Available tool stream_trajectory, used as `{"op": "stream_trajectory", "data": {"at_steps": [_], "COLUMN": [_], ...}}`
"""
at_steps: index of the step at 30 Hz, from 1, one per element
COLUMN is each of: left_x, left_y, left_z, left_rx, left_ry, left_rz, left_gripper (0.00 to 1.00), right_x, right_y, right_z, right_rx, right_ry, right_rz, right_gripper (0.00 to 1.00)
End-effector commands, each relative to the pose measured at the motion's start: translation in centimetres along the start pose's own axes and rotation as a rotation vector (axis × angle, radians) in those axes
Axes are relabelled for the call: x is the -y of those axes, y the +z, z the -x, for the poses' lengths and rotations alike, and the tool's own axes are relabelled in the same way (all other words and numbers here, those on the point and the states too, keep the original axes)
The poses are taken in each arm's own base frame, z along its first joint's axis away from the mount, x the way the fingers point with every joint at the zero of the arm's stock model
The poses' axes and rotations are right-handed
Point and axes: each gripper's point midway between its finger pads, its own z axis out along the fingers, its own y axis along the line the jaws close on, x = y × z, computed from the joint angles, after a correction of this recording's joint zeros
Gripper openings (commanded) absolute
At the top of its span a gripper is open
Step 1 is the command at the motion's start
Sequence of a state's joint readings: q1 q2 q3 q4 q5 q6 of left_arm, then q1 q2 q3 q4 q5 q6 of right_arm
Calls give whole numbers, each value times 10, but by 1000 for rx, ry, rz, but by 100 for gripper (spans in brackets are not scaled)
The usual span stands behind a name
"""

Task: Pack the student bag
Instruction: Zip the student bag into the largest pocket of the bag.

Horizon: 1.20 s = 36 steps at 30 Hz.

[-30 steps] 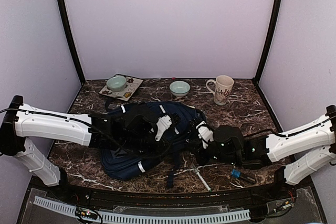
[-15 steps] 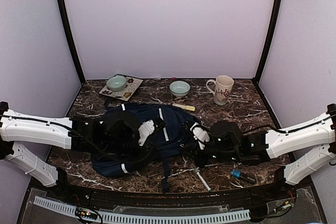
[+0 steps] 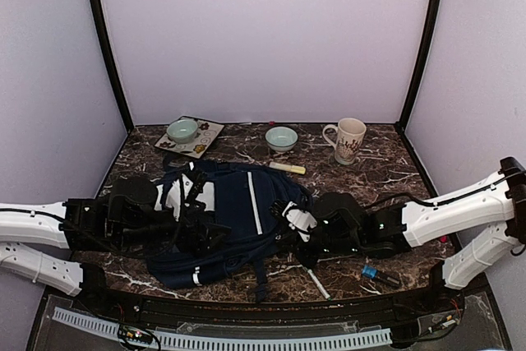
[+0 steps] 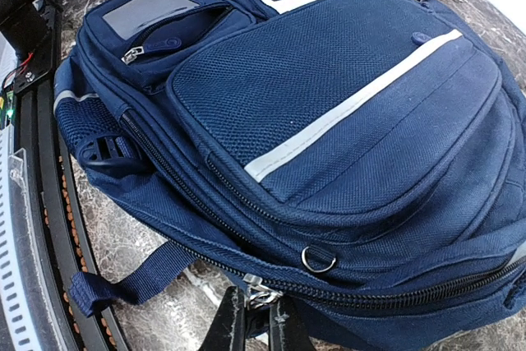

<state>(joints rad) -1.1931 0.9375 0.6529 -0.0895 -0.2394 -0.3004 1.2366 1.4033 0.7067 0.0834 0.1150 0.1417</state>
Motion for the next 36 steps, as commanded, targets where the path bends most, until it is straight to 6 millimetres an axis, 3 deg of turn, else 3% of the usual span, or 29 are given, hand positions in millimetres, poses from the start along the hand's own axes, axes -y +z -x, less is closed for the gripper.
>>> {"op": "stream_trajectory", "data": {"at_steps": [1,8,14,24,29,32,36], "left_x": [6,21,45,62,51,44,35], "left_y": [-11,-5,26,71,93,98,99], "left_z": [14,2,-19,-34,-42,-41,-40], "left_rx": [102,33,-99,-157,-220,-224,-223], "left_ry": [-71,29,97,89,91,80,63], "left_rz": [-61,-135,-210,-248,-147,-98,-40], "left_gripper": [98,95,86,83,76,63,33], "right_x": [-3,-5,-7,-17,-22,-23,-20], "right_y": [-5,-1,-2,-9,-13,-17,-22], "right_z": [55,62,67,74,80,84,85], "right_rx": [155,167,177,189,202,215,225], "right_ry": [-10,14,15,22,5,-1,1], "right_rz": [-8,-7,-8,17,29,33,21], "right_gripper": [0,0,0,0,0,0,0]}}
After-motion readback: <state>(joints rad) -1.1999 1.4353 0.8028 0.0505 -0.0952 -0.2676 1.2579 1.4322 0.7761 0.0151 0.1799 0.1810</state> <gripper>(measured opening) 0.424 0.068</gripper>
